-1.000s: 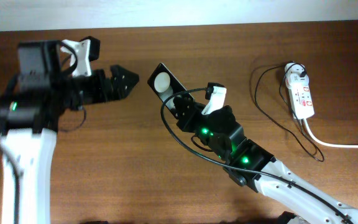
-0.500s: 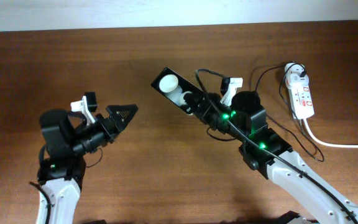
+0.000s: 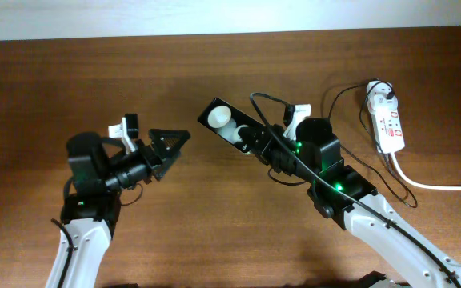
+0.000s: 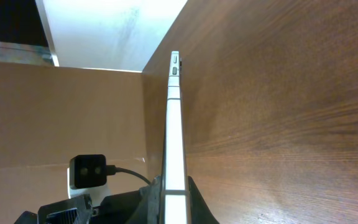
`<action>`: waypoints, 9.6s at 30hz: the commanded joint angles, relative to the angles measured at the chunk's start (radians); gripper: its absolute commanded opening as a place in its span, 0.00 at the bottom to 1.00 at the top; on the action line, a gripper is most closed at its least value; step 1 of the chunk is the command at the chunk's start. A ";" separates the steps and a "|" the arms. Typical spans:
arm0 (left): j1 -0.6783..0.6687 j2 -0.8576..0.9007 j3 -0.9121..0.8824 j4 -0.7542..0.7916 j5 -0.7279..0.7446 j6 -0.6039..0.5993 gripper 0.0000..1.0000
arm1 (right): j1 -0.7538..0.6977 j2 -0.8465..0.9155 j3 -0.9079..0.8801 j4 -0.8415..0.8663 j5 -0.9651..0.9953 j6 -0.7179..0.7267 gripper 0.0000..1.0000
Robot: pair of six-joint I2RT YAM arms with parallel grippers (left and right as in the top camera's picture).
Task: Plug charger to phone and switch on socket
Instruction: 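Release the left gripper and pull it back from the phone, then regrasp the phone with the left gripper and release the right gripper, then hold the phone upright with the left gripper, withdraw the right gripper, then move the right gripper to the black USB-C cable near the power strip, then grasp the USB-C cable just behind its plug with the right gripper, then carry the cable plug toward the phone's bottom port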
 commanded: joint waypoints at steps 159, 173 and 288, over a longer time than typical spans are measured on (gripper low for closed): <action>-0.177 0.585 0.586 -0.612 0.343 0.111 0.00 | -0.234 0.636 0.349 -0.341 0.895 -0.384 0.97; -0.177 0.585 0.586 -0.612 0.314 0.111 0.00 | -0.306 0.692 0.349 -0.140 0.487 -0.719 0.04; -0.271 0.585 0.586 0.046 0.175 -0.026 0.00 | 0.271 -0.170 0.145 -0.694 0.335 -0.695 0.04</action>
